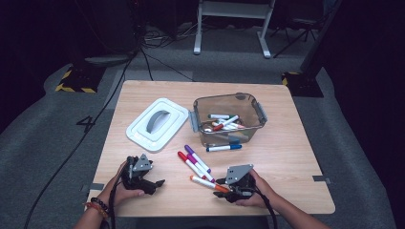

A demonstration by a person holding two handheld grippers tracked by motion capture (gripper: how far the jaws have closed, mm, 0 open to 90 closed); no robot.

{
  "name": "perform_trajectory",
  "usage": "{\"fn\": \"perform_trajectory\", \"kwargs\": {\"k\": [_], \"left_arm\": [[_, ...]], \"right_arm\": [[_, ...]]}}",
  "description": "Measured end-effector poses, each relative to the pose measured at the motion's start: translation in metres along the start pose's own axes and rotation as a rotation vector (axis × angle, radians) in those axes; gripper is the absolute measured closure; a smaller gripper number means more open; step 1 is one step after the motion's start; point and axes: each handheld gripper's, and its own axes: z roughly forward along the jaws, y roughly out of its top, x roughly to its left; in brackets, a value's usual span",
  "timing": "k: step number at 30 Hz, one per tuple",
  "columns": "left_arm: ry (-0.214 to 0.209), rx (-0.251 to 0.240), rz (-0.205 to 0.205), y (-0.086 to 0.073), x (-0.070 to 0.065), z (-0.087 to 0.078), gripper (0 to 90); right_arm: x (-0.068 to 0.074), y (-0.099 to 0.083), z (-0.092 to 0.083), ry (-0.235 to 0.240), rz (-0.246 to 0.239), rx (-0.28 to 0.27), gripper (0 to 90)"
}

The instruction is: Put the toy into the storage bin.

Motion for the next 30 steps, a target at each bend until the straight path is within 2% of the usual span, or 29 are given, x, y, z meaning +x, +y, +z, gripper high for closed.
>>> {"fn": "perform_trajectory", "kwargs": {"k": [2,4,8,13,15,17,22,30], "left_arm": [[0.0,0.0,0.0,0.0,0.0,0.0,12.1],[0.0,0.0,0.0,0.0,0.0,0.0,12.1],[0.0,0.0,0.0,0.0,0.0,0.0,12.1],[0.0,0.0,0.0,0.0,0.0,0.0,12.1],[0.0,0.0,0.0,0.0,0.0,0.0,12.1],[0.0,0.0,0.0,0.0,0.0,0.0,12.1],[0.0,0.0,0.0,0.0,0.0,0.0,12.1],[0.0,0.0,0.0,0.0,0.0,0.0,12.1]], "right_arm": [[0.001,-0.001,0.003,0.012,-0.018,0.017,66.4],[0.003,-0.001,0.003,0.009,-0.011,0.015,68.3],[0.005,0.0,0.003,0.011,-0.03,0.021,73.8],[0.009,0.001,0.002,-0.003,-0.063,0.035,75.0],[0.008,0.0,0.0,0.006,-0.076,0.041,75.1],[0.006,0.0,-0.003,0.008,-0.071,0.031,75.1],[0.005,0.003,-0.016,-0.005,-0.106,0.001,75.1],[-0.001,0.009,-0.047,-0.039,-0.125,-0.075,75.1]]}}
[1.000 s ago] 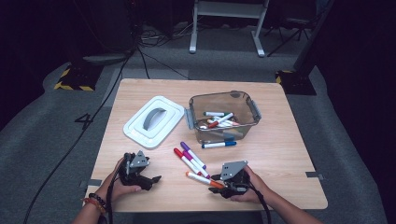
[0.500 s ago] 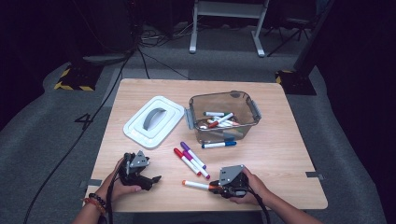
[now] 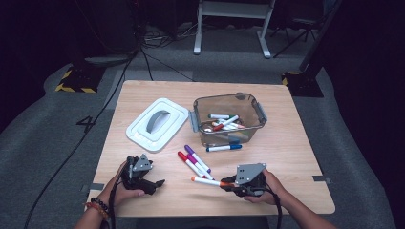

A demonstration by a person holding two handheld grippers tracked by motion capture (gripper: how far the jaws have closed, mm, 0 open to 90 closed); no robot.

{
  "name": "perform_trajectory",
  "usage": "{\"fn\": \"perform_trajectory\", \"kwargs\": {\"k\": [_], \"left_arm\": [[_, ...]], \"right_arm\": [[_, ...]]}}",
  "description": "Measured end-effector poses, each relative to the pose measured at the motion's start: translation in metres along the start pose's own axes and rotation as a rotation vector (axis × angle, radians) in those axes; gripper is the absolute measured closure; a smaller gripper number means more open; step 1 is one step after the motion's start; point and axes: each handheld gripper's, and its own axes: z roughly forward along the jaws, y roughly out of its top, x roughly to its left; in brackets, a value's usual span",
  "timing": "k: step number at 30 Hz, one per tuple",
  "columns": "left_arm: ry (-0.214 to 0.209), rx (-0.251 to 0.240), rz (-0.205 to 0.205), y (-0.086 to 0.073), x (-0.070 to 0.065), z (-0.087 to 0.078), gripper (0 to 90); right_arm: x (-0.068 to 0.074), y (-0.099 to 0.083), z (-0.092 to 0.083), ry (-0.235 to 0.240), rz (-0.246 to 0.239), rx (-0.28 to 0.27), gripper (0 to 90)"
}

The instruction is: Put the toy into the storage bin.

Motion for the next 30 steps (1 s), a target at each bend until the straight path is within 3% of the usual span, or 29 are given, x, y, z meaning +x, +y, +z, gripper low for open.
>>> {"fn": "perform_trajectory", "kwargs": {"k": [9,18,23,30], "left_arm": [[0.0,0.0,0.0,0.0,0.0,0.0,12.1],[0.0,0.0,0.0,0.0,0.0,0.0,12.1],[0.0,0.0,0.0,0.0,0.0,0.0,12.1],[-0.001,0.0,0.0,0.0,0.0,0.0,12.1]], "right_arm": [[-0.031,0.009,-0.057,-0.096,0.015,-0.105,75.1],[-0.08,0.029,-0.102,-0.226,0.031,-0.107,75.1],[-0.114,0.037,-0.108,-0.254,0.067,-0.089,75.1],[-0.155,0.045,-0.096,-0.274,0.089,-0.036,75.1]]}}
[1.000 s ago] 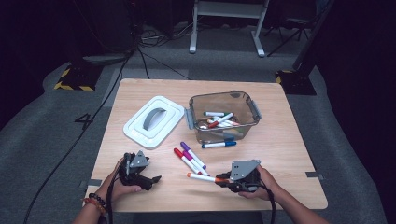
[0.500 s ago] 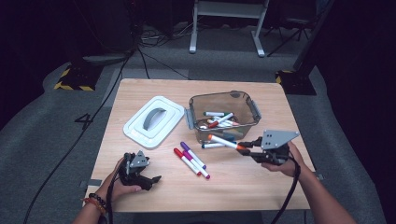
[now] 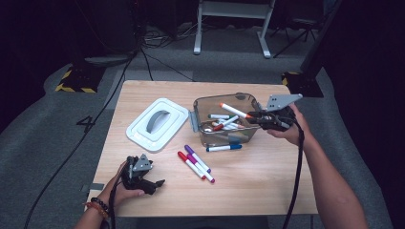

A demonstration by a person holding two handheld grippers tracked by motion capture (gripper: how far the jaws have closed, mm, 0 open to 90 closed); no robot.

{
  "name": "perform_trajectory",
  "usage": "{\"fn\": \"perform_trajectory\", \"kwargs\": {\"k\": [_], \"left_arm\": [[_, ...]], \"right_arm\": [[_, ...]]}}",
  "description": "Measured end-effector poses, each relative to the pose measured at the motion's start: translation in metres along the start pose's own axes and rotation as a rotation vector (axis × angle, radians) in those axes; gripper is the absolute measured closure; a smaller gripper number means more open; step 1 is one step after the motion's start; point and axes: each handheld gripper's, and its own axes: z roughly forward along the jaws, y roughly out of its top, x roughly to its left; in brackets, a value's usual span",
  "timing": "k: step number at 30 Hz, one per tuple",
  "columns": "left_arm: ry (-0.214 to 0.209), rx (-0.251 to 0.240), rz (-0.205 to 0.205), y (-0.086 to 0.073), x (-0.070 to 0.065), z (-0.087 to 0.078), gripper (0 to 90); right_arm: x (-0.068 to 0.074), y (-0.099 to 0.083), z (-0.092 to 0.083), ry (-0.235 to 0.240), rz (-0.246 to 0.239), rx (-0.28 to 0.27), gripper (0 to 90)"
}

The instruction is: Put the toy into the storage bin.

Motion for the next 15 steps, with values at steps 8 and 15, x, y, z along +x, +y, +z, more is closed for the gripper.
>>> {"fn": "perform_trajectory", "kwargs": {"k": [8,15], "left_arm": [[0.0,0.0,0.0,0.0,0.0,0.0,12.1],[0.0,0.0,0.0,0.0,0.0,0.0,12.1]], "right_arm": [[-0.022,0.007,0.039,0.026,-0.035,0.095,75.1],[-0.032,0.001,0.08,0.082,-0.077,0.232,75.1]]}}
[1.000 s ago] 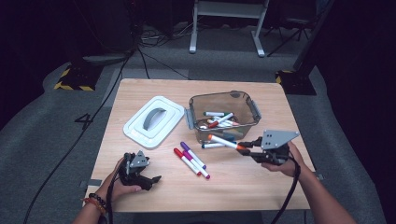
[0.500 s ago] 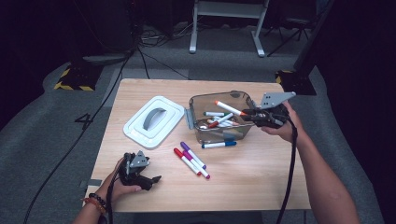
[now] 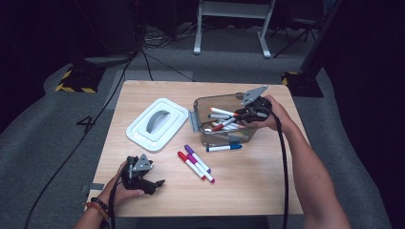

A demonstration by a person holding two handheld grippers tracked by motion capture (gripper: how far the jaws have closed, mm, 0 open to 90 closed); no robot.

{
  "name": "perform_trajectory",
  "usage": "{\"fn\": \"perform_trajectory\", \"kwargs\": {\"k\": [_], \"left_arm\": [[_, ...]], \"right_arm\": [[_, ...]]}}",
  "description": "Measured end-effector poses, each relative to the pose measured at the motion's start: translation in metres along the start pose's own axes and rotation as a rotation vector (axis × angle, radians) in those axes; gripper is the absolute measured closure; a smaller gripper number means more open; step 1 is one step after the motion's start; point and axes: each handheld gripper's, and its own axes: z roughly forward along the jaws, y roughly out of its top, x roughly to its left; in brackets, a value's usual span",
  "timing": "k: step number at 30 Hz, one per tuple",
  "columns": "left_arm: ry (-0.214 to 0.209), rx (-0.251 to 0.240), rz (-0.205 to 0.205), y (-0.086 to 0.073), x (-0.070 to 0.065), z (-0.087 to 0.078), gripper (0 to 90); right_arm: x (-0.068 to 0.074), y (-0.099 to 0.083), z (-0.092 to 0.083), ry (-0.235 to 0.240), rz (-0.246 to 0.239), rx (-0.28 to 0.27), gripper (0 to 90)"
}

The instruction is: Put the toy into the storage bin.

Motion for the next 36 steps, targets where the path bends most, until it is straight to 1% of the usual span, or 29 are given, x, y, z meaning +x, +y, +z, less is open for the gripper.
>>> {"fn": "perform_trajectory", "kwargs": {"k": [4,6,7,9,10,12,15,16,18,20,21,22,24,25,27,29,30,31,32,34,36], "left_arm": [[0.0,0.0,0.0,0.0,0.0,0.0,12.1],[0.0,0.0,0.0,0.0,0.0,0.0,12.1],[0.0,0.0,0.0,0.0,0.0,0.0,12.1],[0.0,0.0,0.0,0.0,0.0,0.0,12.1],[-0.001,0.0,0.0,0.0,0.0,0.0,12.1],[-0.001,0.0,0.0,0.0,0.0,0.0,12.1],[-0.001,0.0,0.0,0.0,0.0,0.0,12.1],[-0.001,0.0,0.0,0.0,0.0,0.0,12.1],[-0.001,0.0,0.0,0.0,0.0,0.0,12.1],[-0.001,0.0,0.0,0.0,0.0,0.0,12.1],[-0.001,0.0,-0.001,0.0,0.0,0.0,12.1],[-0.001,0.0,0.0,0.0,0.0,0.0,12.1],[-0.001,0.0,0.0,0.0,0.0,0.0,12.1],[-0.001,0.0,0.0,0.0,0.0,0.0,12.1],[-0.001,0.0,0.0,0.0,0.0,0.0,12.1],[0.0,0.0,0.0,0.0,0.0,0.0,12.1],[0.0,0.0,0.0,0.0,0.0,0.0,12.1],[0.0,0.0,0.0,0.0,0.0,0.0,12.1],[0.0,0.0,0.0,0.0,0.0,0.0,12.1],[0.0,0.0,0.0,0.0,0.0,0.0,12.1],[0.0,0.0,0.0,0.0,0.0,0.0,12.1]], "right_arm": [[-0.006,-0.002,0.014,0.049,0.011,0.051,75.0],[-0.007,-0.002,0.02,0.058,0.008,0.087,75.0],[-0.008,-0.003,0.023,0.055,0.007,0.106,75.0],[-0.009,-0.003,0.028,0.063,0.019,0.145,74.9],[-0.009,-0.003,0.029,0.06,0.017,0.159,74.9],[-0.008,-0.001,0.03,0.066,0.014,0.157,74.9],[-0.006,0.001,0.032,0.074,0.003,0.18,74.2],[-0.006,0.0,0.032,0.063,0.009,0.178,71.8],[-0.007,-0.001,0.029,0.053,0.032,0.155,66.8],[-0.008,-0.002,0.026,0.027,0.057,0.123,60.7],[-0.008,-0.002,0.023,0.014,0.072,0.105,60.4],[-0.007,-0.002,0.02,0.011,0.084,0.084,58.8],[-0.004,-0.002,0.01,-0.013,0.117,0.022,57.2],[-0.002,-0.001,0.004,-0.015,0.138,-0.014,57.1],[0.003,-0.001,-0.008,-0.023,0.163,-0.074,53.7],[0.011,-0.001,-0.021,-0.04,0.168,-0.116,47.6],[0.014,-0.001,-0.027,-0.044,0.189,-0.14,44.7],[0.017,-0.001,-0.033,-0.051,0.201,-0.155,44.0],[0.022,-0.001,-0.039,-0.071,0.202,-0.172,42.3],[0.032,-0.003,-0.051,-0.077,0.2,-0.207,41.9],[0.041,-0.004,-0.057,-0.101,0.2,-0.212,40.7]]}}
